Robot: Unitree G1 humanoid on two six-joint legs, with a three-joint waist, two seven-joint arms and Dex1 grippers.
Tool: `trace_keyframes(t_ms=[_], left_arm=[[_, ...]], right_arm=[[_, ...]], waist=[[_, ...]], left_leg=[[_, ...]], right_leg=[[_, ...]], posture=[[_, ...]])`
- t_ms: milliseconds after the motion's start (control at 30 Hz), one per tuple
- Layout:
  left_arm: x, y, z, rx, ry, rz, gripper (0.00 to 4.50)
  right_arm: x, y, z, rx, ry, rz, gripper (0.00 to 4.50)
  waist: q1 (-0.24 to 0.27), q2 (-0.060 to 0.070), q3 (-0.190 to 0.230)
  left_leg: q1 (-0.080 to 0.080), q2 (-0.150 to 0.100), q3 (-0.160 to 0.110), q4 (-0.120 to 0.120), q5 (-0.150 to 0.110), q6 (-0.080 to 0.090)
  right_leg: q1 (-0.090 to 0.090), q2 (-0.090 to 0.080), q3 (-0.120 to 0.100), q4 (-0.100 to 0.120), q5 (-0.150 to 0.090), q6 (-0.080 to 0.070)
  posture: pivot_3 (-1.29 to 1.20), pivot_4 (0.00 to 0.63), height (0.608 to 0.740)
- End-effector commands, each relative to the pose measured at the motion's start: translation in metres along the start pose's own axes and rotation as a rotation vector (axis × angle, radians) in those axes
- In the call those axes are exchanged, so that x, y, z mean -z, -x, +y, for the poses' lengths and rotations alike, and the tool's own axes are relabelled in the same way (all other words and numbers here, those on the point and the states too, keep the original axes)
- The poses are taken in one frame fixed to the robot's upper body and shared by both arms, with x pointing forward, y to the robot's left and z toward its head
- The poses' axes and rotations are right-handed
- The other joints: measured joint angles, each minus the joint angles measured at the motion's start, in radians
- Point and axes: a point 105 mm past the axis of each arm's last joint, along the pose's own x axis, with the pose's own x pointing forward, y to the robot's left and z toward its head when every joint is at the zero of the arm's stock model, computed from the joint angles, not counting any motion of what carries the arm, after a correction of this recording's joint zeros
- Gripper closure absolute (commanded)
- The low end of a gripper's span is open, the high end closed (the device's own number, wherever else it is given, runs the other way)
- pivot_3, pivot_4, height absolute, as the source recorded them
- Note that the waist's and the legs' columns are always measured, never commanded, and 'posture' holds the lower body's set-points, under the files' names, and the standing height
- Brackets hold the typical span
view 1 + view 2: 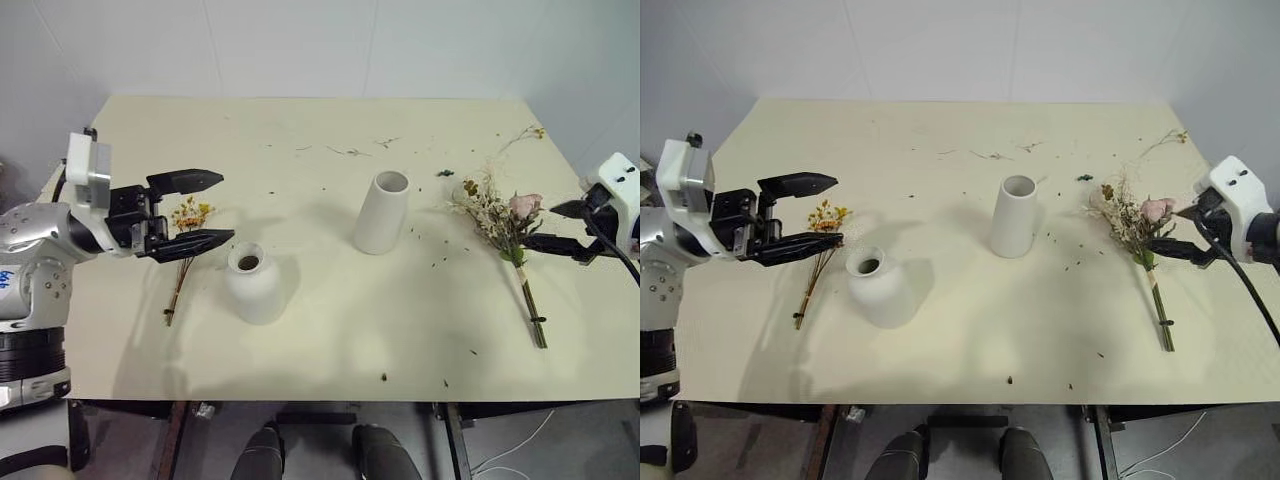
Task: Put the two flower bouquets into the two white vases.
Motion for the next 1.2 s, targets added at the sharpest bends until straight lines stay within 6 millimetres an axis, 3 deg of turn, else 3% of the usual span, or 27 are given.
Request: trace_keyframes(t_ms=[33,267,533,633,833,1000,1100,1200], left_arm=[[-0.012,-0.001,-0.007,0.01,-0.039,-0.021,0.04],[-0.02,0.001,-0.022,-0.011,-0.038,-0.017,0.04],[-0.025,0.003,-0.029,-0.048,-0.033,-0.006,0.04],[-0.026,0.003,-0.029,-0.054,-0.036,-0.003,0.0],[-0.028,0.001,-0.026,-0.058,-0.051,-0.008,0.0],[-0.028,-0.002,-0.021,-0.044,-0.053,-0.013,0.0],[-0.025,-0.002,-0.018,-0.037,-0.041,-0.011,0.0],[-0.023,0.0,-0.012,-0.04,-0.037,-0.01,0.0]], right_arm=[[0.014,0.002,-0.009,0.016,-0.107,0.115,0.0],[0.036,-0.021,-0.017,0.06,-0.289,0.269,0.0],[0.04,-0.047,0.003,-0.04,-0.323,0.339,0.0],[0.038,-0.054,0.008,-0.056,-0.296,0.35,0.62],[0.031,-0.06,0.012,-0.089,-0.272,0.316,2.59],[0.005,-0.053,0.001,-0.074,-0.252,0.119,4.33],[-0.027,-0.046,-0.007,-0.047,-0.196,-0.126,4.48],[-0.074,-0.033,0.001,-0.084,-0.112,-0.428,4.48]], waist=[[-0.001,0.0,0.0],[-0.016,0.001,0.0],[-0.018,0.001,0.0],[-0.019,0.001,0.0],[-0.022,0.001,0.0],[-0.021,0.001,0.0],[-0.019,0.001,0.0],[-0.021,0.001,0.0]], left_leg=[[0.0,0.0,0.0,-0.001,0.0,0.0],[-0.004,0.001,0.002,-0.002,-0.001,0.0],[-0.013,0.001,0.002,0.004,0.0,-0.001],[-0.013,0.001,0.002,0.008,-0.001,-0.001],[-0.011,0.001,0.002,0.011,0.0,-0.001],[-0.011,0.001,0.002,0.011,0.0,-0.001],[-0.011,0.001,0.002,0.011,0.0,-0.001],[-0.012,0.001,0.002,0.01,0.0,-0.001]], right_leg=[[-0.001,0.0,0.0,0.0,0.0,0.0],[-0.006,0.0,0.001,0.0,0.0,0.0],[-0.015,0.001,0.002,0.006,0.0,0.001],[-0.014,0.001,0.002,0.008,0.0,0.001],[-0.013,0.002,0.003,0.012,0.001,0.001],[-0.013,0.002,0.003,0.013,0.001,0.001],[-0.014,0.002,0.003,0.013,0.001,0.001],[-0.014,0.002,0.004,0.013,0.001,0.001]], posture=[[0.0,0.15,0.74],[0.0,0.15,0.74],[0.0,0.15,0.74],[0.0,0.15,0.74],[0.0,0.15,0.74],[0.0,0.15,0.74],[0.0,0.15,0.74],[0.0,0.15,0.74]])
